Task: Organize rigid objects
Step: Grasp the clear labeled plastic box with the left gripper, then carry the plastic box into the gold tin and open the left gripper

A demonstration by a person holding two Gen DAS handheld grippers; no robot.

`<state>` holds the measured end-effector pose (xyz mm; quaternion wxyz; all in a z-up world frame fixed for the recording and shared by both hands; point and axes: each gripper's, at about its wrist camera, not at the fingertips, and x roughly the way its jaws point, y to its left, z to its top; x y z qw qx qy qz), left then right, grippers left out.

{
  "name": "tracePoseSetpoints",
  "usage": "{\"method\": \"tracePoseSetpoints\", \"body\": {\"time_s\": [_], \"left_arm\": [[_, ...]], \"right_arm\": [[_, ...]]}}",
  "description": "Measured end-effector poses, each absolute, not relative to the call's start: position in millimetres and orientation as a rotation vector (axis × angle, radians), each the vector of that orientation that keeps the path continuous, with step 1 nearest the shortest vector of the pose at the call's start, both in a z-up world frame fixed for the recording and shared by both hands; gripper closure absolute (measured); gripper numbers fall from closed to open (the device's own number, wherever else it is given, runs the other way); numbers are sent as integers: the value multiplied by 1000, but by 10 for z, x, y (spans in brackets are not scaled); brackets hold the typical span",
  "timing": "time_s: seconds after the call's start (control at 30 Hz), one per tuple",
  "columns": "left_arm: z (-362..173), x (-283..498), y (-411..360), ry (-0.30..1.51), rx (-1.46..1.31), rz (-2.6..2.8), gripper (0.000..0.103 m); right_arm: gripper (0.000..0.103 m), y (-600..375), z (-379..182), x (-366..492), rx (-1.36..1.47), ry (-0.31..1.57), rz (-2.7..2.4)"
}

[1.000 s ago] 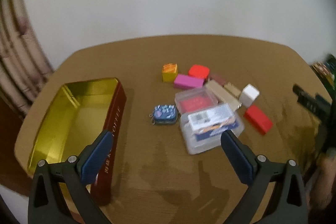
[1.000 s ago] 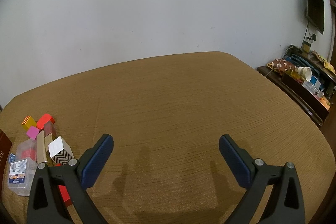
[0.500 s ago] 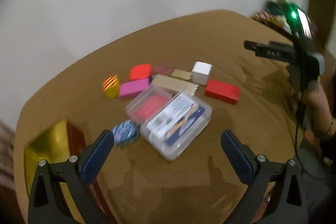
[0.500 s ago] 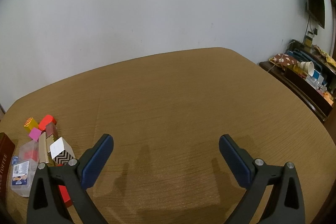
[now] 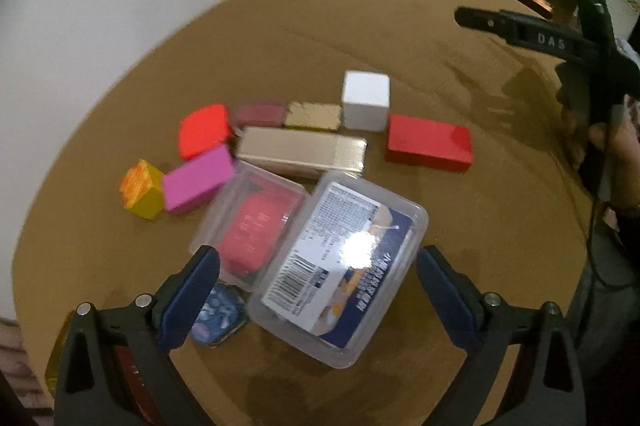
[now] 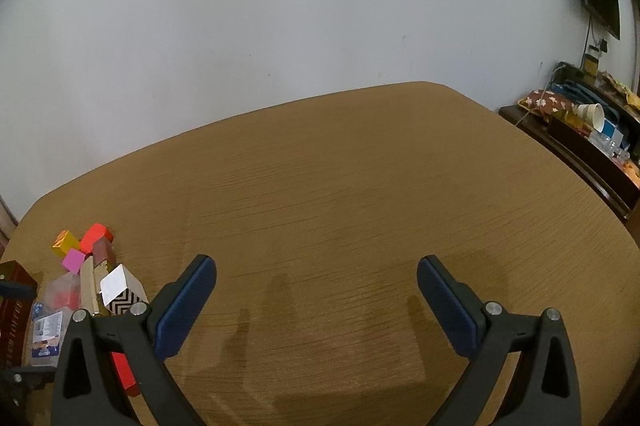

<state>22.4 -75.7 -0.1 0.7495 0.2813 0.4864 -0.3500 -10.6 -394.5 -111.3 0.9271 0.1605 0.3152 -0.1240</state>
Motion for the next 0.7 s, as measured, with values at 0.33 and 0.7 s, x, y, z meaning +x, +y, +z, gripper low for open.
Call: {"method": "tracePoseSetpoints", "body": {"time_s": [0.33,0.7], "left_arm": [[38,123,-1008,1072,610,-813,41],[165,-329,-1013,1011,582,-690,42]], "right_arm": [[0,-3982,-1168,-71,353,648,-247],[0,-3998,-1211,-73,370,649,-245]]}}
